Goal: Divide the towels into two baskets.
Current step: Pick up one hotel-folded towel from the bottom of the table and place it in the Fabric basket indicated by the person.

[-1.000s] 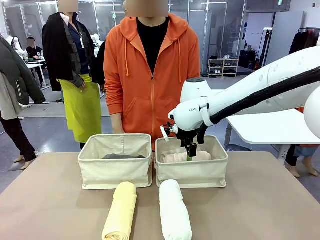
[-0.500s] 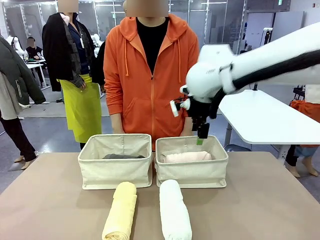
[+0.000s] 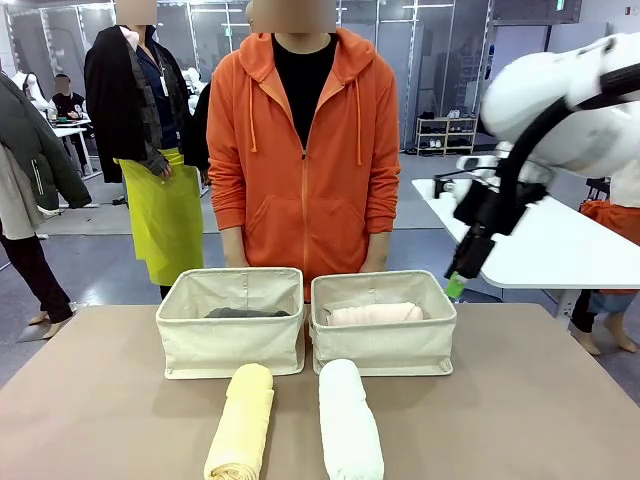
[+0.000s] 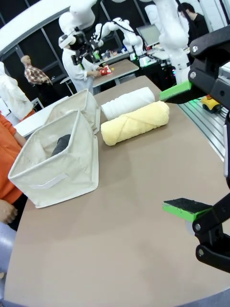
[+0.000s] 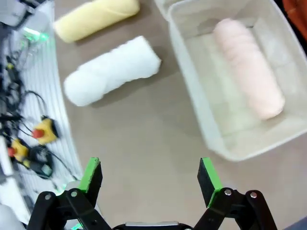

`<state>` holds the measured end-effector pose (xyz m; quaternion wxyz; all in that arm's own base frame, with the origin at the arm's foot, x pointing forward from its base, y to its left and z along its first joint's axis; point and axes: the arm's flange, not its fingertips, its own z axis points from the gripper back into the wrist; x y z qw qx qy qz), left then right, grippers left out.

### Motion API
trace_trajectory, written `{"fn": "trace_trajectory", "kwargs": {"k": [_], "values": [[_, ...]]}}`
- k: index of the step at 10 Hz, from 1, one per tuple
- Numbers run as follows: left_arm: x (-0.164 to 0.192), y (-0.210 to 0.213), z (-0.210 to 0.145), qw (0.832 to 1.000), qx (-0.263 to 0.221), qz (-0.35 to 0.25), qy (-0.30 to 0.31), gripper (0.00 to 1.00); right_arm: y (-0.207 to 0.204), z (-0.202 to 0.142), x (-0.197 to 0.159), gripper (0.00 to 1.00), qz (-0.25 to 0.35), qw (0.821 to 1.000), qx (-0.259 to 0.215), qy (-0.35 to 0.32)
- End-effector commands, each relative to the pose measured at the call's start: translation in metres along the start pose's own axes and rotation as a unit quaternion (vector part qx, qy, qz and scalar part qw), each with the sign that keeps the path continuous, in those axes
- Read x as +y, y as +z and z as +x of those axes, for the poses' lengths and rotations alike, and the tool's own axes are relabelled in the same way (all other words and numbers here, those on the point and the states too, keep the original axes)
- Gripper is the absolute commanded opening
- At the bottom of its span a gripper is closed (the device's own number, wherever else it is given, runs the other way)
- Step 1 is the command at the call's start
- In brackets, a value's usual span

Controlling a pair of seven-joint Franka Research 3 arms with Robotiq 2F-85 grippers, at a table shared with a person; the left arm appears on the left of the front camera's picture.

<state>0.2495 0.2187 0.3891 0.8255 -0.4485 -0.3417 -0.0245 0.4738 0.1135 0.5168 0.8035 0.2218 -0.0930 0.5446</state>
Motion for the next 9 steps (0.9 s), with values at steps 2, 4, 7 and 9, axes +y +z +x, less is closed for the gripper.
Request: {"fn": "trace_trajectory", "kwargs": {"k": [2,4,7,9], "values": [[-0.002,0.003,0.000,1.000,-0.006,-0.006,-0.003,1.00,0.015,-0.081,0.015,1.00,0.120,0.985,-0.100,-0.080],[-0.002,0.003,0.000,1.000,-0.006,-0.006,-0.003,1.00,0.034,-0.162,0.012,1.00,0.171,0.963,-0.150,-0.143],[-0.002,0.003,0.000,1.000,-0.006,-0.006,-0.003,1.00,0.047,-0.292,0.014,1.00,0.183,0.905,-0.281,-0.261],[-0.002,0.003,0.000,1.000,-0.006,-0.006,-0.003,1.00,0.033,-0.365,0.027,1.00,0.166,0.847,-0.361,-0.353]]}}
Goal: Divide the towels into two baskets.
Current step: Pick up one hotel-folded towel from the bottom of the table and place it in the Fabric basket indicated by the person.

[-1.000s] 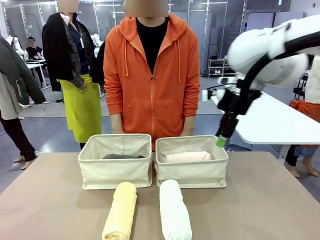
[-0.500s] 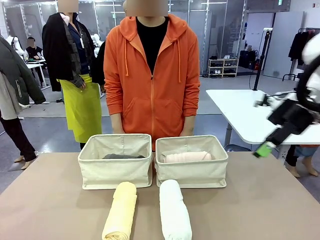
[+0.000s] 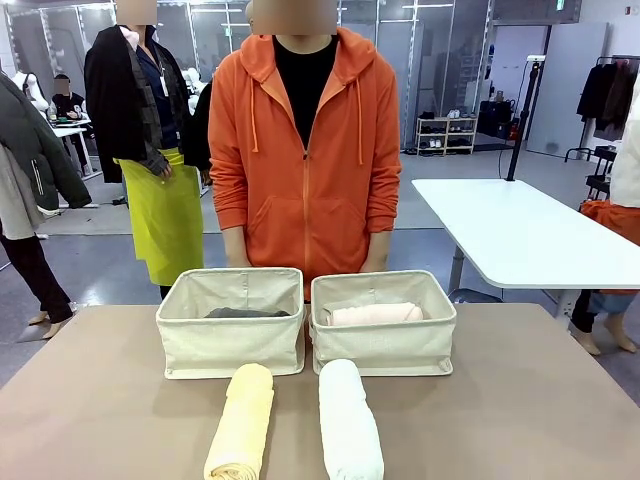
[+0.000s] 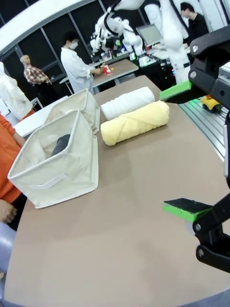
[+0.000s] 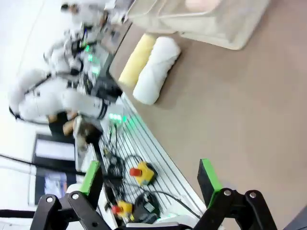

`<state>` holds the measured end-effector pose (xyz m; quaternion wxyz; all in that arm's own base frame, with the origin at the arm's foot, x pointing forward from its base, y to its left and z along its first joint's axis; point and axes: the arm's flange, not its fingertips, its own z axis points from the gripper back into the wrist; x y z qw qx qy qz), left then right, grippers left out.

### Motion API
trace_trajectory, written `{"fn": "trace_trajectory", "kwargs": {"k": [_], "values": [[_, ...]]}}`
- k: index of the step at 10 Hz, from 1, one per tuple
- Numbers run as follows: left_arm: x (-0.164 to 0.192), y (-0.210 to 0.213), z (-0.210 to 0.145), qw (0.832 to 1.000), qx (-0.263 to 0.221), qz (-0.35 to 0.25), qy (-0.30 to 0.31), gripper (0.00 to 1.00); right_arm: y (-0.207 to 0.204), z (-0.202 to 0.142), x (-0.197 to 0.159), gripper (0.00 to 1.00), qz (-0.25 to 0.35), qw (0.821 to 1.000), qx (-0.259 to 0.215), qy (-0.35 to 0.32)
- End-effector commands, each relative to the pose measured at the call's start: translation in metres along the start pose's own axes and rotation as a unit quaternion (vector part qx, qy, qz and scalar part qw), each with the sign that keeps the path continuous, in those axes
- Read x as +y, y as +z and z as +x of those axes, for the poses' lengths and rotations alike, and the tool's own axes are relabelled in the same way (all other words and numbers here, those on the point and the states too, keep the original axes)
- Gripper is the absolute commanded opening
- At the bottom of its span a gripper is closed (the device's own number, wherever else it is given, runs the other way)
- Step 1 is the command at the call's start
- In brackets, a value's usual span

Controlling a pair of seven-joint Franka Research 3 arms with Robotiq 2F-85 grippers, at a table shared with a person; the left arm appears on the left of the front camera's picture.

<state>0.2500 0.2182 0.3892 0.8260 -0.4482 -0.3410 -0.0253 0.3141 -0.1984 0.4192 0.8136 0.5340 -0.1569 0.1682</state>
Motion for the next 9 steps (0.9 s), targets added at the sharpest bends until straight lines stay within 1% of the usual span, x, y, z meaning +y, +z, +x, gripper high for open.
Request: {"fn": "trace_trajectory", "kwargs": {"k": [1,3,4,5,6,9], "values": [[-0.002,0.003,-0.001,1.000,-0.007,-0.006,-0.003,1.00,0.005,-0.033,-0.012,1.00,0.003,0.991,-0.126,-0.041],[-0.002,0.003,-0.001,1.000,-0.007,-0.006,-0.003,1.00,0.012,-0.063,-0.019,1.00,0.004,0.982,-0.174,-0.079],[-0.002,0.003,-0.001,1.000,-0.007,-0.006,-0.003,1.00,0.015,-0.074,-0.026,1.00,-0.006,0.971,-0.215,-0.108],[-0.002,0.003,-0.001,1.000,-0.007,-0.006,-0.003,1.00,0.014,-0.075,-0.034,1.00,-0.002,0.974,-0.206,-0.098],[-0.002,0.003,-0.001,1.000,-0.007,-0.006,-0.003,1.00,0.022,-0.078,-0.031,1.00,0.003,0.981,-0.175,-0.084],[-0.002,0.003,-0.001,1.000,-0.007,-0.006,-0.003,1.00,0.022,-0.078,-0.031,1.00,0.003,0.981,-0.175,-0.084]]}}
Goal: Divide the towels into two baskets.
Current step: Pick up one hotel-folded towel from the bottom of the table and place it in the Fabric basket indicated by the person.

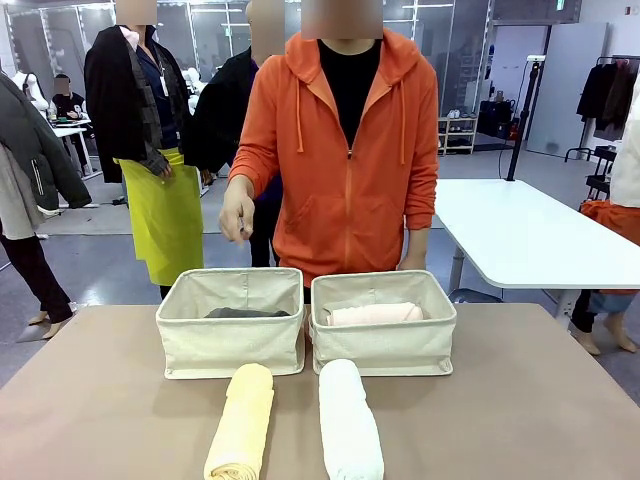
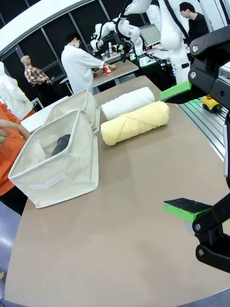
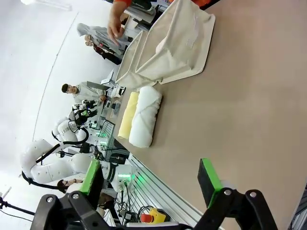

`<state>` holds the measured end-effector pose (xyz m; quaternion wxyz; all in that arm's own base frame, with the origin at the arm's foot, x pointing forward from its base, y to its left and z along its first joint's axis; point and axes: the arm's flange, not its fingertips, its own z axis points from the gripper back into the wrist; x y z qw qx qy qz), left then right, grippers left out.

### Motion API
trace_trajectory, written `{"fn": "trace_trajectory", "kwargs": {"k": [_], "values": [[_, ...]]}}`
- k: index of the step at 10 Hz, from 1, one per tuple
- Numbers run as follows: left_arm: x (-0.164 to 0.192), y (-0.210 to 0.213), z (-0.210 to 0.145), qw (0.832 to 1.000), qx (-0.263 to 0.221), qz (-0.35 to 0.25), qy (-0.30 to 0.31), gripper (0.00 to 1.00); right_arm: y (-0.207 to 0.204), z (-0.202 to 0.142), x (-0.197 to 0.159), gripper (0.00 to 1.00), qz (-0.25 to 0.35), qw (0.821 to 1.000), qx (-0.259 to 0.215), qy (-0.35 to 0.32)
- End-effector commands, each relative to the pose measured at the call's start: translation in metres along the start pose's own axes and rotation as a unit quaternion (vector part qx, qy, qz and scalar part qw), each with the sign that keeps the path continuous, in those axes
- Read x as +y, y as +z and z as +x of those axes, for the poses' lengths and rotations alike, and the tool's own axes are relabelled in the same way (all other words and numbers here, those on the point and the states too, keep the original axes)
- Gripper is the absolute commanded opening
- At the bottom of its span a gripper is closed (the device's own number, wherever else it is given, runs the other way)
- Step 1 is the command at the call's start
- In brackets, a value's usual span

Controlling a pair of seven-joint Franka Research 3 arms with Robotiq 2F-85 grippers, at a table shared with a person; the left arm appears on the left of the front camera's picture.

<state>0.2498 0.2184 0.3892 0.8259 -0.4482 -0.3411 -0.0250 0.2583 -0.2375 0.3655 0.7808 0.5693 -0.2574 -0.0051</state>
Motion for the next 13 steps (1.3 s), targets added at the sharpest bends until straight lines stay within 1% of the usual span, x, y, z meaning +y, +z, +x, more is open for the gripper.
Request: {"fn": "trace_trajectory", "kwargs": {"k": [1,7,8,9,10,11,12,13], "values": [[-0.002,0.003,-0.001,1.000,-0.007,-0.006,-0.003,1.00,0.002,0.000,0.003,1.00,0.001,1.000,0.010,0.003],[-0.002,0.003,-0.001,1.000,-0.007,-0.006,-0.003,1.00,0.002,0.000,0.003,1.00,0.001,1.000,0.010,0.003],[0.000,0.000,0.000,1.000,0.000,0.000,0.000,1.00,0.002,0.000,0.003,1.00,0.001,1.000,0.010,0.003],[-0.020,-0.033,0.005,0.997,0.074,0.026,-0.017,1.00,0.002,0.000,0.003,1.00,0.001,1.000,0.010,0.003],[-0.038,-0.065,0.006,0.993,0.114,0.027,-0.017,1.00,0.002,0.000,0.003,1.00,0.001,1.000,0.010,0.003],[-0.051,-0.088,0.004,0.989,0.146,0.026,-0.016,1.00,0.002,0.000,0.003,1.00,0.001,1.000,0.010,0.003],[-0.068,-0.112,0.004,0.987,0.158,0.010,-0.017,1.00,0.002,0.000,0.003,1.00,0.001,1.000,0.010,0.003],[-0.084,-0.134,0.000,0.985,0.171,0.011,-0.002,1.00,0.002,0.000,0.003,1.00,0.001,1.000,0.010,0.003]]}}
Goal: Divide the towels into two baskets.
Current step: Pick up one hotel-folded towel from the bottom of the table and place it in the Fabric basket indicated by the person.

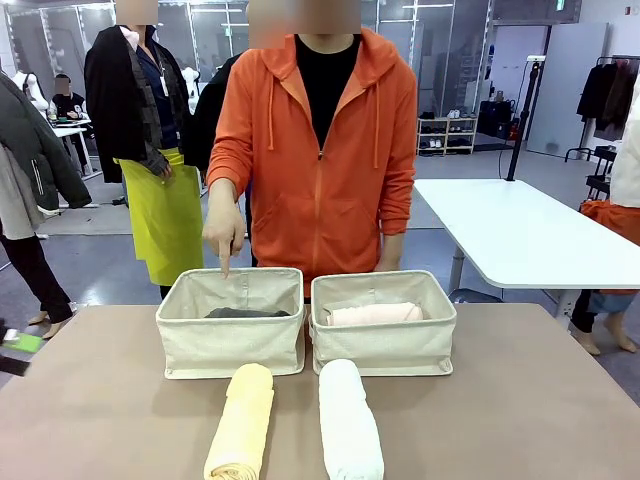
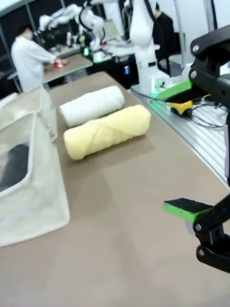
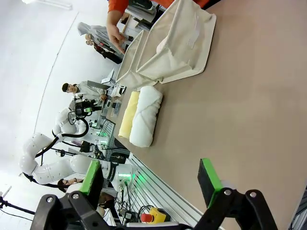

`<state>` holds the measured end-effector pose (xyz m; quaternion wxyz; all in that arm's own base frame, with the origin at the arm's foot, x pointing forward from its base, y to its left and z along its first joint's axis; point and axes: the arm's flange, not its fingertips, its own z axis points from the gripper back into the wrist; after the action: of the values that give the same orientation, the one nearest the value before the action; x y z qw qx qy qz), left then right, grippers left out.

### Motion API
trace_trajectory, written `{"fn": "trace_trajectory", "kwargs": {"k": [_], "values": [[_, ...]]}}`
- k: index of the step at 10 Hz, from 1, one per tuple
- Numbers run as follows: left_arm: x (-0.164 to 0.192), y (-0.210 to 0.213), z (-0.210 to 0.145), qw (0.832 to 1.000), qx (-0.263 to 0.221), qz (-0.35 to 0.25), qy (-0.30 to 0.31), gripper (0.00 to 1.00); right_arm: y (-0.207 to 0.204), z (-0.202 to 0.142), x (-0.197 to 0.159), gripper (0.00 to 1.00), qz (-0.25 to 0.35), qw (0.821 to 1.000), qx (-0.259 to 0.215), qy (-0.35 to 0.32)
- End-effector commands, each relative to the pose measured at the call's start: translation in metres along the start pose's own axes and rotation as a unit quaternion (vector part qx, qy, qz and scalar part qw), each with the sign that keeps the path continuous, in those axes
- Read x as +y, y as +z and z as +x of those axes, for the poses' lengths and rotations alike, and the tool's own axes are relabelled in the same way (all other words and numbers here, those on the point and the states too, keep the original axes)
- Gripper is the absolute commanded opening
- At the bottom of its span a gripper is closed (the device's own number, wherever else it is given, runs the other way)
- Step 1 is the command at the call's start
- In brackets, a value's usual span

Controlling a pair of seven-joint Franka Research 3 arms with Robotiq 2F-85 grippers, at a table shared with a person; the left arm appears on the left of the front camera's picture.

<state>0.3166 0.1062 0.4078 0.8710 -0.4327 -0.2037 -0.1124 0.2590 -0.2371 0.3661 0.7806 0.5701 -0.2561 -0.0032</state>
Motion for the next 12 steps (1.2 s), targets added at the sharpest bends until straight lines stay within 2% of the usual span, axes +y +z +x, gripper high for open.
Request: {"fn": "trace_trajectory", "kwargs": {"k": [1,2,5,6,8,12], "values": [[-0.041,-0.050,-0.024,0.999,0.013,0.025,0.027,1.00,0.003,-0.001,0.002,1.00,0.000,1.000,0.008,0.003],[-0.051,-0.073,-0.025,0.997,0.027,0.038,0.053,1.00,0.003,-0.001,0.002,1.00,0.000,1.000,0.008,0.003],[-0.074,-0.130,-0.023,0.994,0.076,0.061,0.050,1.00,0.003,-0.001,0.002,1.00,0.000,1.000,0.008,0.003],[-0.087,-0.176,-0.035,0.991,0.099,0.062,0.071,1.00,0.003,-0.001,0.002,1.00,0.000,1.000,0.008,0.003],[-0.088,-0.180,-0.036,0.990,0.100,0.065,0.072,1.00,0.003,-0.001,0.002,1.00,0.000,1.000,0.008,0.003],[-0.098,-0.248,-0.053,0.986,0.117,0.090,0.082,1.00,0.003,-0.001,0.002,1.00,0.000,1.000,0.008,0.003]]}}
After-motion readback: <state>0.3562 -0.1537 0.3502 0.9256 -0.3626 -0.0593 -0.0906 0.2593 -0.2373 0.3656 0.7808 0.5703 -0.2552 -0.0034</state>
